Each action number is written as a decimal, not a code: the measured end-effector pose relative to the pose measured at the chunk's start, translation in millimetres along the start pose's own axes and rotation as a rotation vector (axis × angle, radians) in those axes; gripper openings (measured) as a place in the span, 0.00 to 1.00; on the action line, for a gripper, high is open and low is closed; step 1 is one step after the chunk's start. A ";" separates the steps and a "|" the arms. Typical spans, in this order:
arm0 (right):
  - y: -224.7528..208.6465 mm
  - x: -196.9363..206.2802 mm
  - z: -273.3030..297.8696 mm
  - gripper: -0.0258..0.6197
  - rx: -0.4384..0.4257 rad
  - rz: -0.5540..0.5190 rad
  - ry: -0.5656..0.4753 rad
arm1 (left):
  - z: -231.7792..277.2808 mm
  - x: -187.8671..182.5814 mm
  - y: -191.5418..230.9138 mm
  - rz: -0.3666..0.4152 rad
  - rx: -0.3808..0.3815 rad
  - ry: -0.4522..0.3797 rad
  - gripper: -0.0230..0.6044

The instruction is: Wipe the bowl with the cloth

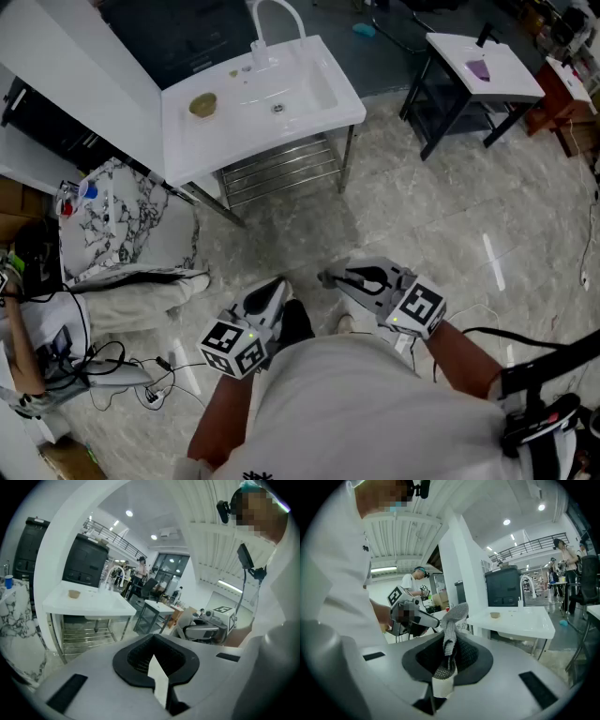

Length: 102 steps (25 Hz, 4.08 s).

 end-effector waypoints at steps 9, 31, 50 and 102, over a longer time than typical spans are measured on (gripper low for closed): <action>-49.5 -68.3 119.0 0.11 0.013 -0.059 -0.006 | -10.7 -64.7 120.1 0.017 0.025 -0.044 0.05; -256.6 -130.5 252.2 0.11 0.016 -0.040 -0.029 | 100.7 -150.6 360.4 -0.308 -0.166 -0.054 0.19; -472.0 -138.6 256.6 0.11 -0.192 -0.156 0.052 | 287.3 -178.9 575.7 -0.945 -0.574 -0.093 0.33; -494.8 -71.0 349.5 0.11 0.006 -0.781 0.620 | 319.7 -242.0 425.2 -0.518 -0.488 0.230 0.07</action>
Point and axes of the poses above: the fingertips, and each gripper's own axes: z forward along the fingers, y to its left, x out of its underside, the point moved 4 cm from there along -z, backward along the fingers, and after that the axes turned 6 degrees about -x, right-handed, at the moved point
